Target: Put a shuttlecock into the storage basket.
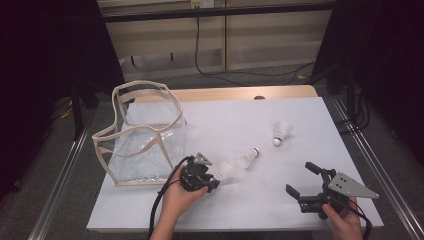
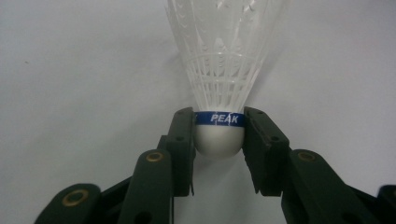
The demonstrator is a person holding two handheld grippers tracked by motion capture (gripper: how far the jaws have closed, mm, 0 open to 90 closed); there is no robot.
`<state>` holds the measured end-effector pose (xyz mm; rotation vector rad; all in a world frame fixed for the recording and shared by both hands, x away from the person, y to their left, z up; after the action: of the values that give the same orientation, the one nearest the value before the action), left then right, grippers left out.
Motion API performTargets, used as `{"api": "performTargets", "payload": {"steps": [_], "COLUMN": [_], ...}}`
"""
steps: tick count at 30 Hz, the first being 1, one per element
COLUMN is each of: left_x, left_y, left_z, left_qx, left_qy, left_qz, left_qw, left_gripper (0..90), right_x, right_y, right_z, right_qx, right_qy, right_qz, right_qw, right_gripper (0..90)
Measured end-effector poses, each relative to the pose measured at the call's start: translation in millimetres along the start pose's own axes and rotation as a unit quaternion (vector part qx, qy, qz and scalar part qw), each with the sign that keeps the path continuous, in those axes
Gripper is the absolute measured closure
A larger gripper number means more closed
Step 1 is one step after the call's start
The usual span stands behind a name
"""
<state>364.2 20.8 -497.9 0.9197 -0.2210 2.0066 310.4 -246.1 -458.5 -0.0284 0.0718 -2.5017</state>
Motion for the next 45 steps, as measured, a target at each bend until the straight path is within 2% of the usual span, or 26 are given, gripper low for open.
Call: {"api": "performTargets", "payload": {"steps": [12,20,30,41,45], "left_x": [9.6,15.6,16.9,21.2,22.9], "left_y": [8.2,11.7,12.0,12.0,12.3], "left_z": [6.7,9.7,8.2,11.1,11.6], "left_qx": [-0.001,0.006,0.003,0.016,0.015], "left_qy": [0.002,0.003,-0.003,-0.002,-0.006], "left_qz": [-0.013,-0.021,-0.025,-0.029,-0.031], "left_qw": [0.9999,0.9998,0.9997,0.9995,0.9994], "left_gripper": [65.4,65.4,65.4,65.4,65.4], "right_x": [-0.9,-1.2,-1.1,-0.6,-0.3], "right_y": [0.4,1.6,1.2,1.3,1.1], "right_z": [-0.7,-1.0,-0.8,-0.8,-0.9], "right_qx": [-0.001,0.001,-0.001,-0.002,-0.001], "right_qy": [-0.001,-0.001,0.0,-0.001,-0.001], "right_qz": [0.0,-0.001,-0.001,-0.001,-0.001], "right_qw": [1.0,1.0,1.0,1.0,1.0], "right_gripper": [0.1,0.1,0.1,0.1,0.1]}}
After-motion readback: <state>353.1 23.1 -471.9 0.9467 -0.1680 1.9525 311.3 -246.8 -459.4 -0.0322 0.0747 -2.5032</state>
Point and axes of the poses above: each handheld gripper's, and its own axes: x roughly backward along the jaws, z roughly out of its top, y roughly to its right, the point moved 9 cm from there along -x, roughly forward along the jaws, and after that the axes turned 9 degrees about y, right-handed, at the moved point
